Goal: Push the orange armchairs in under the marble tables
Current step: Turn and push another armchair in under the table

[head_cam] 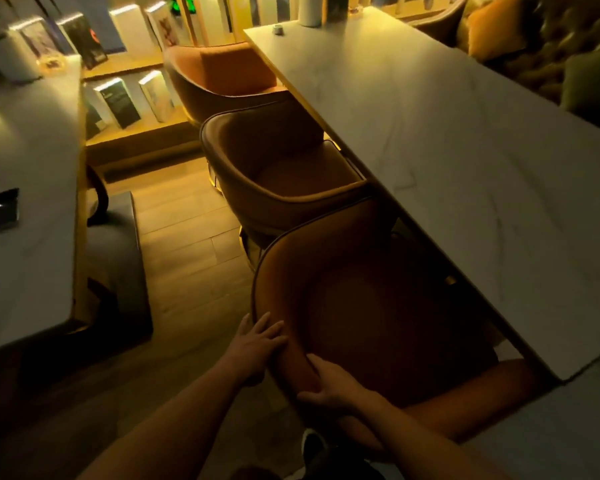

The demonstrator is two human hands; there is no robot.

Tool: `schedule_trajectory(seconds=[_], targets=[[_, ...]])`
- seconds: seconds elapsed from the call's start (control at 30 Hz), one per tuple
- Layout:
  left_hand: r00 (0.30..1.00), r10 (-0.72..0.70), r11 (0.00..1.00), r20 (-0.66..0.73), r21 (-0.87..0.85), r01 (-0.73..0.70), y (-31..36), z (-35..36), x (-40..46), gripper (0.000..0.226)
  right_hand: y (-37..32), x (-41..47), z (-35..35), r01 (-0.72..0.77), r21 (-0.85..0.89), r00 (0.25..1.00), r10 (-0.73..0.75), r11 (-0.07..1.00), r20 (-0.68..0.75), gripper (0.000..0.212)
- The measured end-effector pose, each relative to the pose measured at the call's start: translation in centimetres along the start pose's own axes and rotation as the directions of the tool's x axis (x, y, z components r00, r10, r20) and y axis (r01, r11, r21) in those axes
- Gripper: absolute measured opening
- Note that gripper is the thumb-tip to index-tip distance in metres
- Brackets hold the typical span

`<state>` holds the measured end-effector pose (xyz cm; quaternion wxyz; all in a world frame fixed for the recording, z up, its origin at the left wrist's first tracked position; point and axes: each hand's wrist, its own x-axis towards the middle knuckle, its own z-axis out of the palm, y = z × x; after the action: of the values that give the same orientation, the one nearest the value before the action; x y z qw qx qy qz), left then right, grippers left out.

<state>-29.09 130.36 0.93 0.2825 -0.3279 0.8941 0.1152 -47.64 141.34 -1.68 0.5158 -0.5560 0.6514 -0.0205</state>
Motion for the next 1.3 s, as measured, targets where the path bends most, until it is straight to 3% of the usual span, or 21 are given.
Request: schedule_trajectory(seconds=[0.23,0.4,0.63,0.77,0.93,1.3], targets=[[0.985,0.165,0.983,0.039,0.077,-0.168,-4.0,-2.4,3.4,0.074,-1.6,2.3,0.6,-0.086,0.117,0.996,0.086,0.989,0.008,0.084],[0.937,0.345,0.924,0.06,0.153,-0.35,-6.6,-2.8,5.9,0.075,-3.1,2.8,1.8,-0.187,0.245,0.975,0.21,0.951,-0.072,0.087],[0.854,0.513,0.825,0.079,0.23,-0.517,-8.6,-2.8,7.9,0.076,-6.5,3.9,4.8,-0.375,0.187,0.885,0.411,0.908,-0.22,0.094],[0.833,0.548,0.801,0.077,0.237,-0.55,-8.8,-2.3,8.8,0.082,-8.1,4.4,7.6,-0.5,0.122,0.777,0.506,0.858,-0.375,0.092],[0.85,0.522,0.814,0.078,0.251,-0.523,-8.1,-1.8,9.6,0.084,-8.2,5.4,8.5,-0.577,0.158,0.688,0.582,0.801,-0.434,0.088],[0.852,0.523,0.837,0.017,0.177,-0.518,-7.8,-1.9,10.0,0.064,-6.4,5.1,8.1,-0.51,0.151,0.735,0.52,0.847,-0.436,0.079]])
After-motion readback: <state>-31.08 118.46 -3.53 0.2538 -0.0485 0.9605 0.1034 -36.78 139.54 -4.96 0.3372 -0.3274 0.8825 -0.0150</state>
